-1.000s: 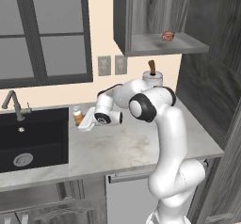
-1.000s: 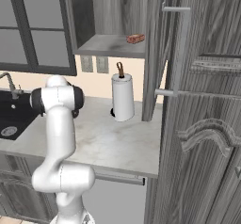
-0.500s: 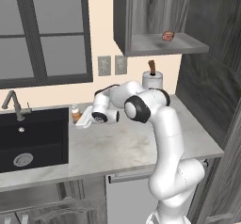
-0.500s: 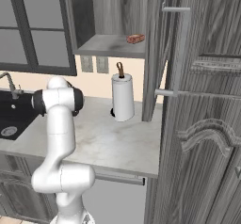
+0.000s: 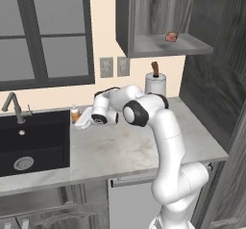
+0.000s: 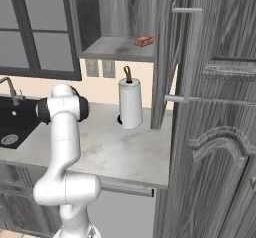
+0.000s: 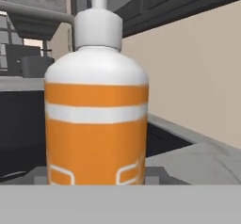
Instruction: Locate and retrieve the bar soap and soap dispenser from the cabinet. Place them next to the sink.
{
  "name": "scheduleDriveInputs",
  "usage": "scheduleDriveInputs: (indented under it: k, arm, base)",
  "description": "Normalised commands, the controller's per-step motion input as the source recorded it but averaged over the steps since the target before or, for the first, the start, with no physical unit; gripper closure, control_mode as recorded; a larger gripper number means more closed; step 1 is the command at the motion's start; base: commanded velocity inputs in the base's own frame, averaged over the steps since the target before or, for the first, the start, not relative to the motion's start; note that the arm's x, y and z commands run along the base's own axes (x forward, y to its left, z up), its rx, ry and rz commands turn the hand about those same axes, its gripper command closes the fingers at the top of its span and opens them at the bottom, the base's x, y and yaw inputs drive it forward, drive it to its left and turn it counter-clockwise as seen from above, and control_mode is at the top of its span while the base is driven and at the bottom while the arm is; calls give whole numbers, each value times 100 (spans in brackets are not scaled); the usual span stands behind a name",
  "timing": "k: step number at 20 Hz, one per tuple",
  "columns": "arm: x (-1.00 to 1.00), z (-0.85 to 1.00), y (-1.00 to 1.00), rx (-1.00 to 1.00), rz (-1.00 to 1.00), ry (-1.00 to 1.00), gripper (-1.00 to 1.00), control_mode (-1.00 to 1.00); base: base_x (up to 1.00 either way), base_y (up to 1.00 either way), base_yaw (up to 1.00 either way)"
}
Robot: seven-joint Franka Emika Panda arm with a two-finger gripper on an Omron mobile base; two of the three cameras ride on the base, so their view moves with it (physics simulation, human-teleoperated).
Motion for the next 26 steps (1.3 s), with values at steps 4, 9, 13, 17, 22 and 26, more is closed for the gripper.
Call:
scheduleDriveInputs:
  k: [4,9,13,17,22,26]
  arm:
    - [16,-38,0,4,0,0,-100,-100]
    - [12,-32,0,4,0,0,-100,-100]
    - [10,-25,-2,3,0,0,-100,-100]
    - [1,-14,-23,-1,0,1,-100,-100]
    - [0,0,-38,-10,0,4,-100,-100]
    - [-3,6,-41,-9,0,1,-100,-100]
  base:
    - [0,0,0]
    - [0,0,0]
    - [0,0,0]
    - [0,0,0]
    - [0,0,0]
    - [0,0,0]
